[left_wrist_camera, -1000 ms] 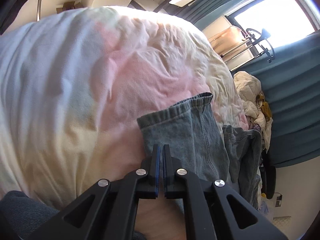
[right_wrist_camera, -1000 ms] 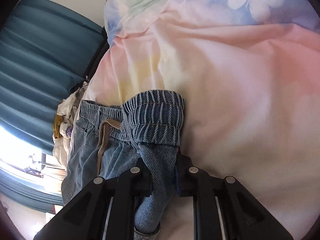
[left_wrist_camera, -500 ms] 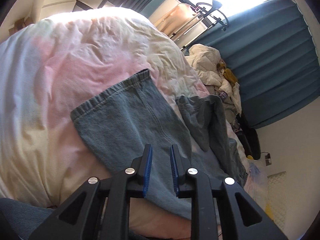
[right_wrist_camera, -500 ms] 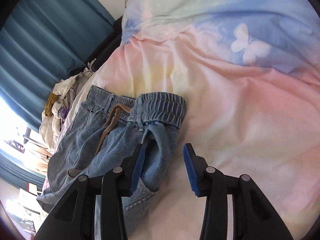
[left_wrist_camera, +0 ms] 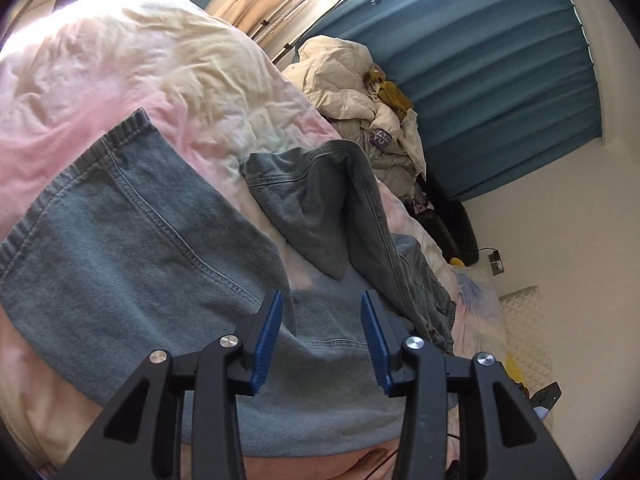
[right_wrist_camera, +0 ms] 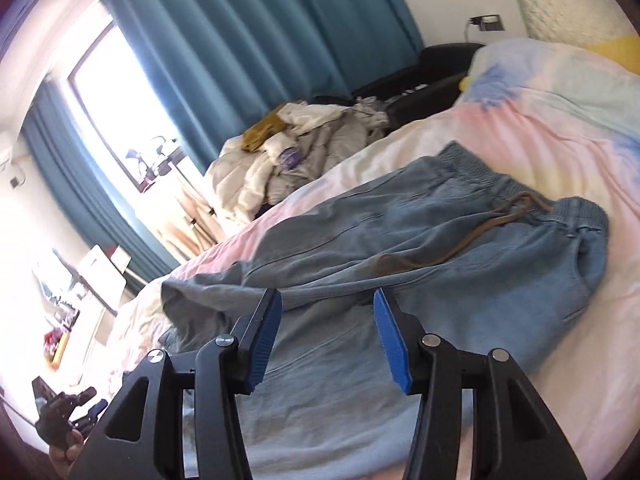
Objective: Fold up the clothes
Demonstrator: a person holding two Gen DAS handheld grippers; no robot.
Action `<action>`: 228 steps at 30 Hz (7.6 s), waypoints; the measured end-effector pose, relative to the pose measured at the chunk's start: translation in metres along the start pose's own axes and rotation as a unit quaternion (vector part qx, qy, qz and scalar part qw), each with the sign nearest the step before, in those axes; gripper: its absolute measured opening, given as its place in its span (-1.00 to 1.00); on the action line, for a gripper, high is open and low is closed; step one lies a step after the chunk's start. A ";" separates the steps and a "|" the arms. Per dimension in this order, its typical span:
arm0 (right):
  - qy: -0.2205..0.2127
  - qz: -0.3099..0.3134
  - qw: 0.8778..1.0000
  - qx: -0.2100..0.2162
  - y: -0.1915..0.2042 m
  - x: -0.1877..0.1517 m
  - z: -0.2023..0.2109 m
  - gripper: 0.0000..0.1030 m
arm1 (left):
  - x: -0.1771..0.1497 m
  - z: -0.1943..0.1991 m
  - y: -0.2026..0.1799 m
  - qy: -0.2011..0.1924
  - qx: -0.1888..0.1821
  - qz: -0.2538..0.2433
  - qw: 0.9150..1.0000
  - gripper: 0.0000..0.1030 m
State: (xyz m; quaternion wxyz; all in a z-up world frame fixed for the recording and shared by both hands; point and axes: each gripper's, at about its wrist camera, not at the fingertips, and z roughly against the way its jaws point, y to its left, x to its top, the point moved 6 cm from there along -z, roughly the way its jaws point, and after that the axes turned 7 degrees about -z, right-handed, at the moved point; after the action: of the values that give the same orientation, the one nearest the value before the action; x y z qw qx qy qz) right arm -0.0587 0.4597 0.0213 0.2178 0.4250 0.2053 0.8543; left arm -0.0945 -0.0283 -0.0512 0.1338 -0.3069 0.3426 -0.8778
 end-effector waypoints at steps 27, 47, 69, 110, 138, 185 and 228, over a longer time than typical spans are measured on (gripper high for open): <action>0.127 0.441 0.888 0.037 0.247 -0.236 -0.310 -0.01 | 0.061 -0.110 0.087 0.006 0.035 0.025 0.999 -0.20; 0.020 0.158 0.971 0.177 0.235 -0.067 -0.197 -0.95 | 0.030 -0.104 0.057 0.009 -0.024 0.009 1.000 -0.20; 0.064 -0.287 0.939 0.178 0.022 -0.012 -0.264 -0.95 | 0.010 -0.124 0.025 0.047 -0.023 -0.072 0.996 -0.20; 0.309 0.089 0.927 0.195 0.253 -0.163 -0.253 -0.37 | 0.055 -0.100 0.115 -0.012 -0.058 0.124 0.991 -0.20; 0.262 -0.074 0.945 0.182 0.118 -0.147 -0.235 -0.21 | 0.098 -0.143 0.109 -0.043 -0.076 0.147 0.985 -0.93; 0.250 0.108 0.943 0.194 0.246 -0.089 -0.324 0.01 | 0.117 0.023 0.112 -0.103 0.128 -0.003 0.986 -0.05; 0.296 0.397 0.836 0.237 0.320 -0.291 -0.164 -0.91 | 0.125 0.051 0.160 -0.069 0.127 0.005 0.990 -0.05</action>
State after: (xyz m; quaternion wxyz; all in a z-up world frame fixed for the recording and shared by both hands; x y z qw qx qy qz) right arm -0.0975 0.0102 -0.0838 -0.3183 0.2351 0.2698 0.8778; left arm -0.1548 -0.2275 -0.0755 0.1992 -0.3454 0.2201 -0.8903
